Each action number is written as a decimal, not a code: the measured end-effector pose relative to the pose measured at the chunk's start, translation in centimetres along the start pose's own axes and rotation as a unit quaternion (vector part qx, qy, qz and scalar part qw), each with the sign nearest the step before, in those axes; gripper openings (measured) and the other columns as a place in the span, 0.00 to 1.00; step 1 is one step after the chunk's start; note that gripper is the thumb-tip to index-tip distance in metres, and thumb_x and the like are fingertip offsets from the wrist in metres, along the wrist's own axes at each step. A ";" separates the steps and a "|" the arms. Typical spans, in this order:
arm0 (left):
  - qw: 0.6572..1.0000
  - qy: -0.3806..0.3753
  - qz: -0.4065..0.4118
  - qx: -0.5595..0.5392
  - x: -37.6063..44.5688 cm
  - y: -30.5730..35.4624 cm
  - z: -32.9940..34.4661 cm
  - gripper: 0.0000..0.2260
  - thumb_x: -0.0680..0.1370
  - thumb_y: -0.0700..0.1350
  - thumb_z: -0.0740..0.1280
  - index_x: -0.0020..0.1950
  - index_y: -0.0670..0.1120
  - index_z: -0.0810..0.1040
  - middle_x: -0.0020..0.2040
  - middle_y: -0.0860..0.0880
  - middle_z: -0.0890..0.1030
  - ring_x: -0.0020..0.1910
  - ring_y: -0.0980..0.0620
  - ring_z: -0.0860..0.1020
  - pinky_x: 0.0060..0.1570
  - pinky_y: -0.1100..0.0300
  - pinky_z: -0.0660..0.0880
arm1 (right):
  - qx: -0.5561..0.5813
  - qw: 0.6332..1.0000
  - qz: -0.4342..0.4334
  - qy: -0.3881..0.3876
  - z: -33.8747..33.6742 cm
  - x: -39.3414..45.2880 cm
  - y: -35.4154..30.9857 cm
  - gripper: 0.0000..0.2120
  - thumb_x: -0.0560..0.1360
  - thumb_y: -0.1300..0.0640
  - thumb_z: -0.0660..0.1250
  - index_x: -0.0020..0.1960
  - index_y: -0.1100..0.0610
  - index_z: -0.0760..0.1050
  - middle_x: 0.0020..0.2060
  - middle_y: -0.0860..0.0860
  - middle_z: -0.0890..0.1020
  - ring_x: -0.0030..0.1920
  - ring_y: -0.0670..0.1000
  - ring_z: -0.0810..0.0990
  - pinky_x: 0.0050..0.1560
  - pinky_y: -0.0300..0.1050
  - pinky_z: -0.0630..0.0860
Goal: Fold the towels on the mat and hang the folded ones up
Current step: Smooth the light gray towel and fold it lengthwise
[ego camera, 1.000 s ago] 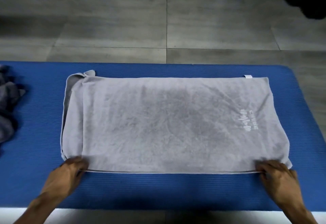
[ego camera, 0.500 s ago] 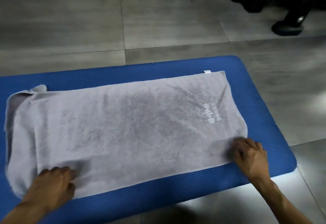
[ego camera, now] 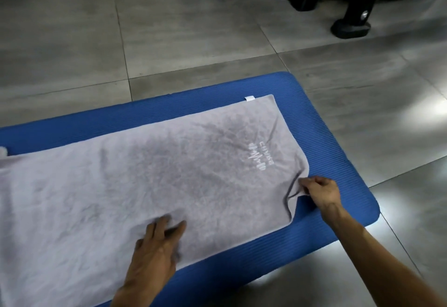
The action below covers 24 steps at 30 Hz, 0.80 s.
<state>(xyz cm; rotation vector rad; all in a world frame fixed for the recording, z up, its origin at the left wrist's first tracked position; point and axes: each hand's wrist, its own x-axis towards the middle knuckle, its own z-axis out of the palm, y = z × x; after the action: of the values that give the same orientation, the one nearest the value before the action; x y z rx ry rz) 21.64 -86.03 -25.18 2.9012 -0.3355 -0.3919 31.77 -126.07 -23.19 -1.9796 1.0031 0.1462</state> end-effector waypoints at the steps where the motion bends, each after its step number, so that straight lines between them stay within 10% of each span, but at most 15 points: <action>1: 1.000 0.008 0.001 -0.006 -0.1 -0.1 0.4 0.37 0.52 0.46 0.83 0.61 0.54 0.80 0.63 0.44 0.75 0.59 0.43 0.75 0.33 0.51 0.81 | 0.004 1.000 -0.007 0.006 0.2 -0.1 -0.1 0.10 0.71 0.53 0.72 0.38 0.58 0.77 0.34 0.53 0.79 0.37 0.53 0.76 0.36 0.44 0.71; 10: 0.997 0.061 0.012 -0.043 -1.8 -0.5 2.2 0.25 0.68 0.49 0.58 0.64 0.54 0.79 0.69 0.43 0.73 0.67 0.45 0.67 0.49 0.45 0.76 | -0.026 0.995 0.055 0.079 -0.9 -0.2 1.2 0.19 0.69 0.59 0.73 0.57 0.56 0.72 0.52 0.58 0.80 0.47 0.59 0.78 0.46 0.52 0.78; 14: 0.996 0.071 -0.004 -0.057 -1.8 0.0 2.3 0.24 0.71 0.50 0.56 0.65 0.54 0.78 0.71 0.44 0.71 0.68 0.45 0.67 0.53 0.46 0.73 | -0.295 0.922 -0.133 0.213 -2.6 -1.4 2.5 0.19 0.72 0.55 0.68 0.61 0.59 0.73 0.58 0.63 0.74 0.57 0.67 0.71 0.57 0.62 0.66; 24: 0.963 0.158 -0.036 -0.215 -4.6 -4.5 0.8 0.11 0.74 0.42 0.63 0.52 0.48 0.82 0.58 0.52 0.79 0.59 0.51 0.76 0.56 0.54 0.75 | -0.368 0.839 -0.401 0.007 7.0 -8.0 -1.1 0.26 0.68 0.46 0.54 0.57 0.56 0.79 0.63 0.59 0.75 0.60 0.65 0.70 0.56 0.61 0.66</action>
<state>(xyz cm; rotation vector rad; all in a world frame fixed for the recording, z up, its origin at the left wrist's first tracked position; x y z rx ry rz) 17.98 -80.74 -25.89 2.4935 -0.0789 -0.0011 29.11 -115.71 -23.08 -2.9429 0.0023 0.0461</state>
